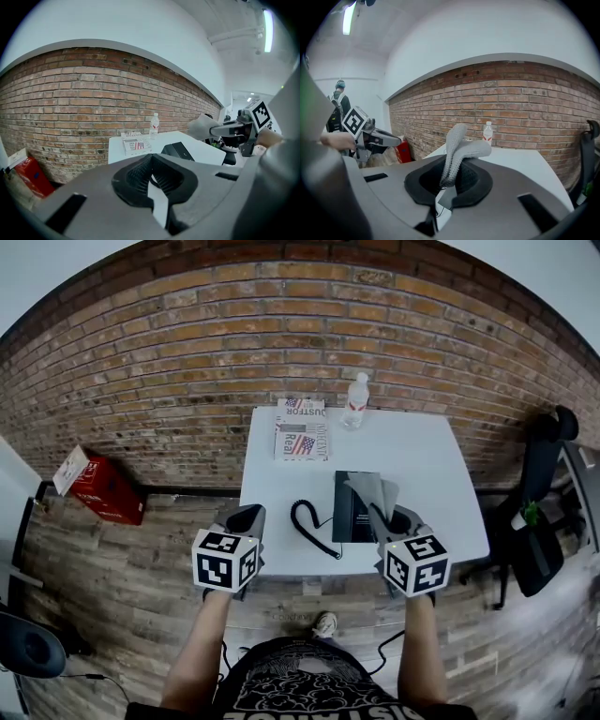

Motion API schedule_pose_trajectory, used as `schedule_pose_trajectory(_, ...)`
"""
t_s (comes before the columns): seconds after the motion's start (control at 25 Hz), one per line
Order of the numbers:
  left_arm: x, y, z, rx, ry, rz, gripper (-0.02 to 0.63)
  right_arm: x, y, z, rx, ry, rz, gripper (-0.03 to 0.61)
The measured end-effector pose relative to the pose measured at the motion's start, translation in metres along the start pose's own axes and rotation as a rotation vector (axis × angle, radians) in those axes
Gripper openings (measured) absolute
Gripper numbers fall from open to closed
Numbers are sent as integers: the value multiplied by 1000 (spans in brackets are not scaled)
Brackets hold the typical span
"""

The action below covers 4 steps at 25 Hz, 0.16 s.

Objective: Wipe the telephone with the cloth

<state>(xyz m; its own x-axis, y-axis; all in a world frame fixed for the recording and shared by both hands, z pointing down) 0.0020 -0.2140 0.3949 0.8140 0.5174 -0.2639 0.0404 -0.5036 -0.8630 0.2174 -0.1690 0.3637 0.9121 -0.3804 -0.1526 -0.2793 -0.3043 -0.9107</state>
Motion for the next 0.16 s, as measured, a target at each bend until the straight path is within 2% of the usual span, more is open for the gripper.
schedule_pose_trajectory(0.16,0,0,-2,-2,2,0,6,1,2,-2,6,6,2,11)
Point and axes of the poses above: the fingertips, and each gripper's own axes: z backward along the fingers, x to its right, y out of its top, the point moved 1 cm from there along z, backward along the fingers, and after that the axes turned 10 degrees about z, right-handed, at the moved point
